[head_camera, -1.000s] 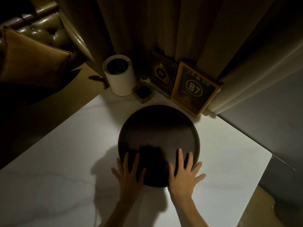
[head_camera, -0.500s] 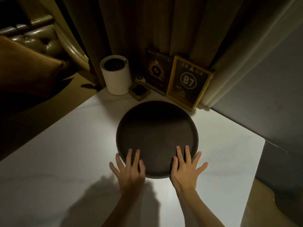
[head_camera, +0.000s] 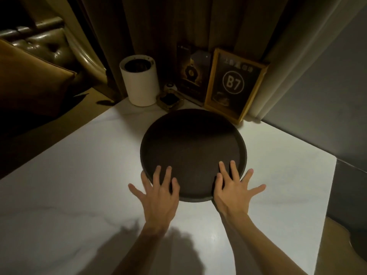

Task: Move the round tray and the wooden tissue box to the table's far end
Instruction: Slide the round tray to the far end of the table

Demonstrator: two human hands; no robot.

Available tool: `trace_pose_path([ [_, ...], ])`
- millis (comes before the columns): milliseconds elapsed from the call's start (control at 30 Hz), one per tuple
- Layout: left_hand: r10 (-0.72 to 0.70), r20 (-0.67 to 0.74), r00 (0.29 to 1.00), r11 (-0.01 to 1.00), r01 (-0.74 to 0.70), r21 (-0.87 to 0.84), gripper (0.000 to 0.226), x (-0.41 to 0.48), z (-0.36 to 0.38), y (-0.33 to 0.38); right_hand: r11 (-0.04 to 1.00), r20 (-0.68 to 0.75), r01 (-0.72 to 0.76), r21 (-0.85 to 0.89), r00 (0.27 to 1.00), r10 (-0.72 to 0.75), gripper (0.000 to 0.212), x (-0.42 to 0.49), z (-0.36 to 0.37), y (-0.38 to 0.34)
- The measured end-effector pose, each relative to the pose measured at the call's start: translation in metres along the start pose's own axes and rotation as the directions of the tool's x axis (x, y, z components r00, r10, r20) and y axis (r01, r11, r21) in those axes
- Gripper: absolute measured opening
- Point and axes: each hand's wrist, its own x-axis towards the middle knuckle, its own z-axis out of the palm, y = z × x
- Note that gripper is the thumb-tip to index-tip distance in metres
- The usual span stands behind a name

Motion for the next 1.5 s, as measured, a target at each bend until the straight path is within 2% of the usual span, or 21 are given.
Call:
trace_pose_path([
  [100, -0.009, -0.004, 1.0, 1.0, 0.009, 0.004, 0.065, 0.007, 0.001, 0.001, 1.0, -0.023, 0.007, -0.006, 1.0, -0.007, 0.06, 0.003, 0.002, -0.002],
  [300, -0.003, 0.048, 0.999, 0.996, -0.002, 0.092, 0.067, 0.007, 0.004, 0.001, 1.0, -0.018, 0.002, 0.003, 1.0, -0.002, 0.065, 0.006, 0.001, -0.002],
  [467, 0.029, 0.073, 0.997, 0.99, -0.039, 0.138, 0.06, 0.007, 0.001, 0.005, 1.0, -0.038, 0.005, 0.009, 0.999, -0.004, 0.066, 0.011, 0.002, -0.002],
  [700, 0.073, 0.106, 0.992, 0.984, -0.089, 0.154, 0.064, 0.009, 0.001, 0.004, 1.0, -0.052, 0.007, 0.014, 0.999, -0.006, 0.069, 0.012, 0.004, -0.001],
  [767, 0.036, 0.088, 0.995, 0.992, -0.046, 0.114, 0.066, 0.01, -0.003, 0.006, 1.0, -0.061, 0.009, 0.026, 0.998, -0.007, 0.069, 0.013, 0.005, -0.001],
  [833, -0.024, 0.055, 0.998, 1.0, 0.025, -0.012, 0.073, 0.009, -0.011, 0.007, 0.997, -0.066, 0.045, 0.057, 0.997, -0.041, 0.066, 0.012, 0.004, 0.001],
  [967, 0.087, 0.084, 0.993, 0.995, -0.082, -0.062, 0.083, -0.002, -0.015, -0.001, 0.953, -0.057, 0.266, 0.148, 0.964, -0.26, 0.063, -0.003, 0.005, 0.023],
  [1067, 0.15, 0.14, 0.979, 0.988, -0.142, -0.067, 0.09, -0.002, -0.016, -0.005, 0.924, 0.003, 0.37, 0.094, 0.928, -0.372, 0.066, -0.008, 0.009, 0.038],
  [1200, 0.217, 0.144, 0.966, 0.976, -0.213, -0.042, 0.091, 0.0, -0.013, -0.005, 0.919, 0.001, 0.39, 0.055, 0.921, -0.39, 0.066, -0.007, 0.01, 0.037],
  [1500, 0.254, 0.061, 0.965, 0.965, -0.249, -0.08, 0.085, 0.004, 0.006, -0.011, 0.922, -0.041, 0.385, 0.041, 0.923, -0.383, 0.066, -0.008, 0.008, 0.033],
])
